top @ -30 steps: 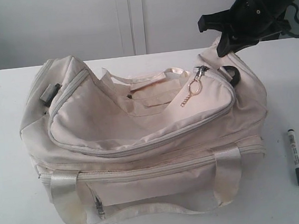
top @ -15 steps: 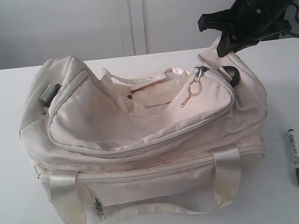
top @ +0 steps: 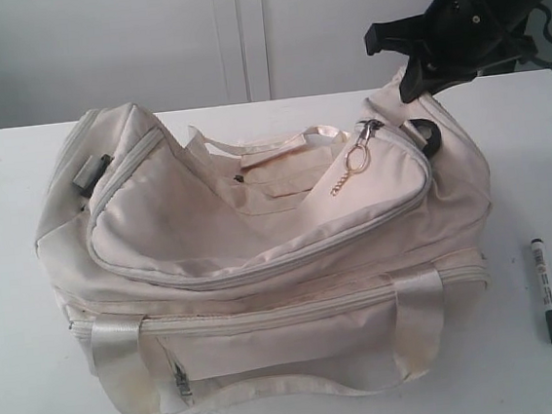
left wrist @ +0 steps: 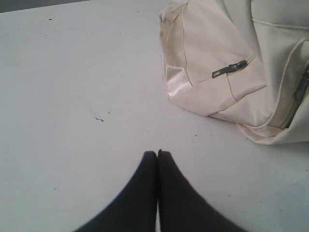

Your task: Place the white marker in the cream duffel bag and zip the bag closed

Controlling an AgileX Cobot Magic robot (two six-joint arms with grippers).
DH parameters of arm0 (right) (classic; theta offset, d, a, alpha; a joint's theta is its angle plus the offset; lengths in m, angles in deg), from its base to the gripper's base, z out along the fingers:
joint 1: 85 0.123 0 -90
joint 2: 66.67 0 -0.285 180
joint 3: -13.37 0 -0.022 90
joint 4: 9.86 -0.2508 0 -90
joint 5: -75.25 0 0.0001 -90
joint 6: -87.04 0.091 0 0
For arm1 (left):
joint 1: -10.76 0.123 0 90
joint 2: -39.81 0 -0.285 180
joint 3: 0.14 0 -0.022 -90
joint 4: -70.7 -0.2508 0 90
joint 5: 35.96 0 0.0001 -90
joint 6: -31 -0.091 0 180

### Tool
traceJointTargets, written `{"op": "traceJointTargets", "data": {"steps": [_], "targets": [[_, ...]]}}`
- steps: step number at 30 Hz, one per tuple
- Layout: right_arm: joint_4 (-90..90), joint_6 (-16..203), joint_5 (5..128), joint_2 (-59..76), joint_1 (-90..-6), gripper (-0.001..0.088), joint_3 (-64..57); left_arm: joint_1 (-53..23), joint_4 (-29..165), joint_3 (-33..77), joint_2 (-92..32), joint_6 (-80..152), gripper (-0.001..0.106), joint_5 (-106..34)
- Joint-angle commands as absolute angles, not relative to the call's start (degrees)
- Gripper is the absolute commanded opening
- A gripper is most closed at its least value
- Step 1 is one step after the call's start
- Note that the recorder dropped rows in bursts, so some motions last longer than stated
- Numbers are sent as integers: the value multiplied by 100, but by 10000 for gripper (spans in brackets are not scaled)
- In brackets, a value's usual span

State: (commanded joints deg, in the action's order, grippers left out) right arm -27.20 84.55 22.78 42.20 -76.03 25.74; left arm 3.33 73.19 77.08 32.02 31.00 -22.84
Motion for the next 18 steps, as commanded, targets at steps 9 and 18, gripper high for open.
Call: {"op": "traceJointTargets", "data": {"steps": [9,18], "targets": [[-2720,8455,2278,4220,-7603,0,2574,333,7371,7708,3202,3145,0,-2878],[-2720,8455,2278,4220,-7603,0,2574,333,7650,7708,3202,3551,0,-3516]]}}
